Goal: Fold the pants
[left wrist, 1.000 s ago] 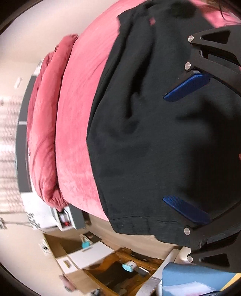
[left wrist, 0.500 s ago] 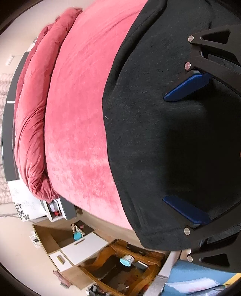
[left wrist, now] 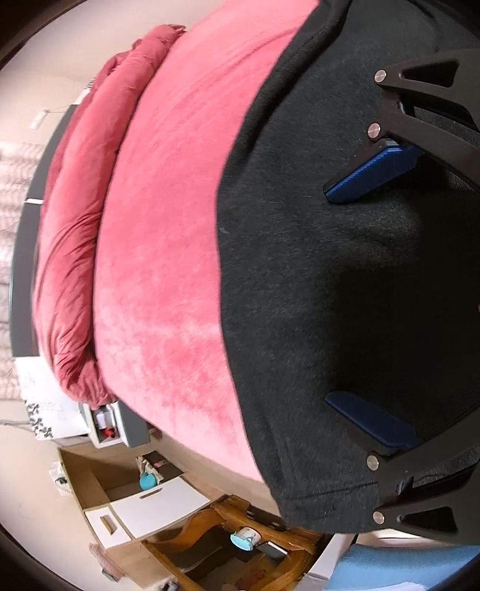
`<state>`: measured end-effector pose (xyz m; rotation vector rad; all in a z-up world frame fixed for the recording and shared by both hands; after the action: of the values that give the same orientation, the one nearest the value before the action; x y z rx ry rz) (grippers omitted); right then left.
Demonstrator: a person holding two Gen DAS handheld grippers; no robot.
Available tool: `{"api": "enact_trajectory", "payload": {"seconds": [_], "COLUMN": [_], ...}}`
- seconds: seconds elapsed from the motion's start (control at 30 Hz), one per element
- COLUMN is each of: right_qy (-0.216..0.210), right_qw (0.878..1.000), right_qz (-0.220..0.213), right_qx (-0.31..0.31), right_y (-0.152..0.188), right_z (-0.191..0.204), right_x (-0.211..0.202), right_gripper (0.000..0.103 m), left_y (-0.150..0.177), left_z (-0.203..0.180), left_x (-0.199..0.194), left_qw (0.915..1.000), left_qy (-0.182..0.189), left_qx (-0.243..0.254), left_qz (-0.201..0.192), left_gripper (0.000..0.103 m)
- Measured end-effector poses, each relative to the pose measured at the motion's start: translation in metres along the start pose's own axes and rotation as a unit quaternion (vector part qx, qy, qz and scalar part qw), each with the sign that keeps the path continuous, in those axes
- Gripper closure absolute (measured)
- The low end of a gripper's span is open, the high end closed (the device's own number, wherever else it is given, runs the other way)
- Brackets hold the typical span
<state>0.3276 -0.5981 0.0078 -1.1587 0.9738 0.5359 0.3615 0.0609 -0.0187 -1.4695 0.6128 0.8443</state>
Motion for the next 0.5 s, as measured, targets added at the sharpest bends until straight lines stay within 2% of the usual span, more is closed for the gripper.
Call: {"api": "enact_trajectory", "payload": {"seconds": [0.13, 0.2, 0.33, 0.4, 0.43, 0.5], "right_qy": [0.039, 0.04, 0.045, 0.032, 0.047, 0.081], "right_qw": [0.995, 0.991, 0.989, 0.988, 0.989, 0.986], "right_qz": [-0.092, -0.118, -0.113, -0.105, -0.082, -0.071], "right_qx": [0.029, 0.053, 0.085, 0.105, 0.114, 0.127], "right_y": [-0.026, -0.038, -0.059, -0.057, -0.055, -0.057], "right_z": [-0.013, -0.021, -0.023, -0.024, -0.027, -0.041], "right_x": [-0.038, -0.044, -0.012, 0.006, 0.017, 0.018], "right_gripper": [0.088, 0.089, 0.088, 0.078, 0.075, 0.072], "left_y": [0.0, 0.003, 0.01, 0.014, 0.015, 0.019], "left_z": [0.005, 0.005, 0.006, 0.006, 0.006, 0.007], "left_x": [-0.004, -0.001, 0.008, 0.007, 0.006, 0.004], "left_qw": [0.9999, 0.9998, 0.9994, 0.9994, 0.9994, 0.9995], "left_qy": [-0.007, -0.02, -0.034, -0.035, -0.035, -0.031], "left_qx": [-0.006, -0.001, 0.002, 0.003, 0.005, 0.004], "left_qz": [-0.008, -0.004, 0.008, 0.002, -0.001, -0.005], "left_gripper": [0.0, 0.0, 0.0, 0.0, 0.0, 0.0]}}
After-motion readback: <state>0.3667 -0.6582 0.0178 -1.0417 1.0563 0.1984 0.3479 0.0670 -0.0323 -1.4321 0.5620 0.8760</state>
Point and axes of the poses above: each gripper's, at about its wrist camera, not at the fingertips, and x roughly the way its jaws point, z to its left, y to its underside, the point moved 1 cm from there along x, roughly the way its jaws point, and after that the axes turned 5 degrees about -y, right-handed, at the moved point
